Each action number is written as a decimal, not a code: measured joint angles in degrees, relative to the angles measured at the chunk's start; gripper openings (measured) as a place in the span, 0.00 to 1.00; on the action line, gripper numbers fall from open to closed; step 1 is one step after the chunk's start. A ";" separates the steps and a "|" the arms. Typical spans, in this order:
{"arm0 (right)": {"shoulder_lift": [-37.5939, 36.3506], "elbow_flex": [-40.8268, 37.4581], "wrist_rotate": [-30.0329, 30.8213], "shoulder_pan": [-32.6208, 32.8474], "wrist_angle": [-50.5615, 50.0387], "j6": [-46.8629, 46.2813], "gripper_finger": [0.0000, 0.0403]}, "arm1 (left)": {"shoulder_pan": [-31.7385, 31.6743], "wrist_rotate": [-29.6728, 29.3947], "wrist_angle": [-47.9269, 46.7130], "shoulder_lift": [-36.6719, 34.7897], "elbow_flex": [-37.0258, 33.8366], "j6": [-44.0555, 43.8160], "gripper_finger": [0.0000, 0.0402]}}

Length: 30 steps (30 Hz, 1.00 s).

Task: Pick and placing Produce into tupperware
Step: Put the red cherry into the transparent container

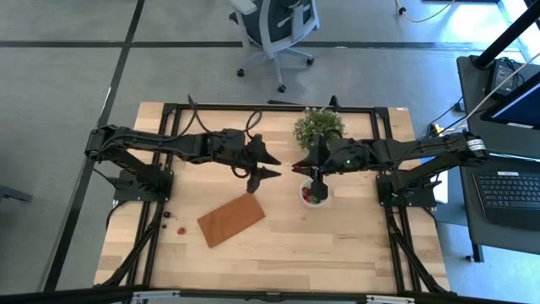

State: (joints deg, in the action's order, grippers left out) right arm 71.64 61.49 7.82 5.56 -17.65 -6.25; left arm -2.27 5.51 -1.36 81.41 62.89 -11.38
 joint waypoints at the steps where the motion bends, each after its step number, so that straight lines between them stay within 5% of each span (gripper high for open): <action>1: 0.00 0.00 -0.09 0.01 -2.07 -0.97 0.13 | -0.01 0.00 -2.94 0.00 0.00 -1.18 0.47; 7: 0.00 0.00 -2.80 0.00 -14.83 -7.62 0.13 | -0.01 -0.01 -22.44 -0.07 0.00 -9.46 0.61; 15: 0.74 0.02 -5.02 0.02 -25.26 -11.51 0.13 | 1.03 -0.04 -43.30 -0.13 -0.02 -23.03 0.63; 30: 16.66 0.02 -7.08 0.02 -27.97 -8.13 0.13 | 6.25 2.59 -55.47 -0.15 -0.02 -37.76 0.63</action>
State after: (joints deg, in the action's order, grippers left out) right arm 88.30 61.52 0.74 5.58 -45.63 -14.38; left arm 3.98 8.10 -56.83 81.25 62.87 -49.14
